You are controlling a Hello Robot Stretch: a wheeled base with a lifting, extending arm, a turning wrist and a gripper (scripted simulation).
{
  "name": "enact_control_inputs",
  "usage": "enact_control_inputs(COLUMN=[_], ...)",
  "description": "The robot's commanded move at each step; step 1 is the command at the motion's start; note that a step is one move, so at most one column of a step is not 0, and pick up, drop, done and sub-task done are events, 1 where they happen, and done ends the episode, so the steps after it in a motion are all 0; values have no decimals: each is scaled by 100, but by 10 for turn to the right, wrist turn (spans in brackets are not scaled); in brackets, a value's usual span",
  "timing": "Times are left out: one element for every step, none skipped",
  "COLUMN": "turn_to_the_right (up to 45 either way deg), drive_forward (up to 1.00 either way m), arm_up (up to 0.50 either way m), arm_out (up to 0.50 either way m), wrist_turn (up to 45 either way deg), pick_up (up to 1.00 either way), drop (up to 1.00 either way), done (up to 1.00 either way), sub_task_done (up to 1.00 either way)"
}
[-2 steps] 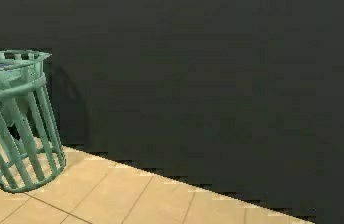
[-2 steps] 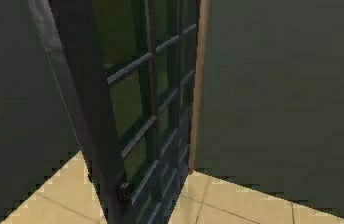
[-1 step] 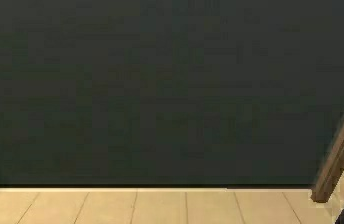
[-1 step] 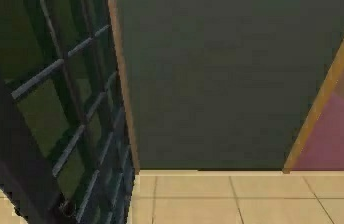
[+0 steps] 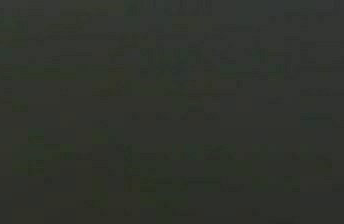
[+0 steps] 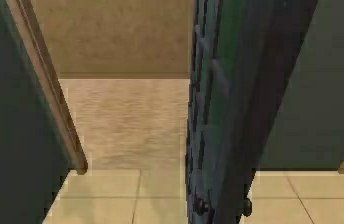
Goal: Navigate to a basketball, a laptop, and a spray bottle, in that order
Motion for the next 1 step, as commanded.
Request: enact_control_inputs(turn_to_the_right=[450], drive_forward=[0], arm_up=[0], arm_out=[0], wrist_turn=[0], pick_up=[0], drop=[0], done=[0], sub_task_done=[0])
